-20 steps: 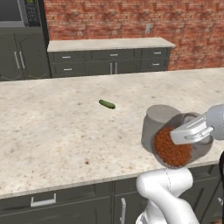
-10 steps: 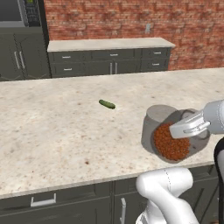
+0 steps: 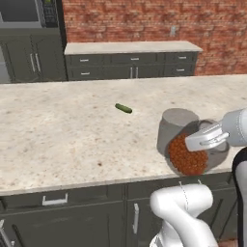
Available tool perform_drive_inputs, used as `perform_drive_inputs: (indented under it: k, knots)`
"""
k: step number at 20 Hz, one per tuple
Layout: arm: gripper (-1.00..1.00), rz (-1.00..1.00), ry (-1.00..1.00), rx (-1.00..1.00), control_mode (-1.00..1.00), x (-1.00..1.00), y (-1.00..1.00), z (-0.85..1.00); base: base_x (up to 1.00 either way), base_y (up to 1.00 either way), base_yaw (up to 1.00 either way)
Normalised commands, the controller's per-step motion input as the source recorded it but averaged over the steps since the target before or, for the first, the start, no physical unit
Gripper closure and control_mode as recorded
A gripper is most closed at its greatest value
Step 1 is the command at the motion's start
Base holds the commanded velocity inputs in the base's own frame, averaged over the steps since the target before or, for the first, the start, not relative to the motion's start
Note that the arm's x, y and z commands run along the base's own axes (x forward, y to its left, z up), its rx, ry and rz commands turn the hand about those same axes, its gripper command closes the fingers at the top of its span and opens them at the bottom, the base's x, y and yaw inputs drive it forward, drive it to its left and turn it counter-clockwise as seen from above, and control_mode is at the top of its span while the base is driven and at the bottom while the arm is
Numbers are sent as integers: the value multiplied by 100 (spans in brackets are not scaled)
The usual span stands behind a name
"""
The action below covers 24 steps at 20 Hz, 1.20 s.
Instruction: Pick the jar and jar from the dining table and place them in the open cabinet. Close the cabinet after placing the objects.
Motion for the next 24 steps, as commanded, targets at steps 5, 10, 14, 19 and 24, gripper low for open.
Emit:
perform_drive_inputs:
  k: [5, 10, 14, 19, 24]
  knots:
    - [100, 0, 0, 0, 100, 0, 0, 0, -30, 0, 62]
    - [100, 0, 0, 0, 100, 0, 0, 0, 0, 0, 65]
    - [100, 0, 0, 0, 100, 0, 0, 0, -6, -1, 49]
    - [100, 0, 0, 0, 100, 0, 0, 0, -2, 0, 44]
    - [100, 0, 0, 0, 100, 0, 0, 0, 0, 0, 45]
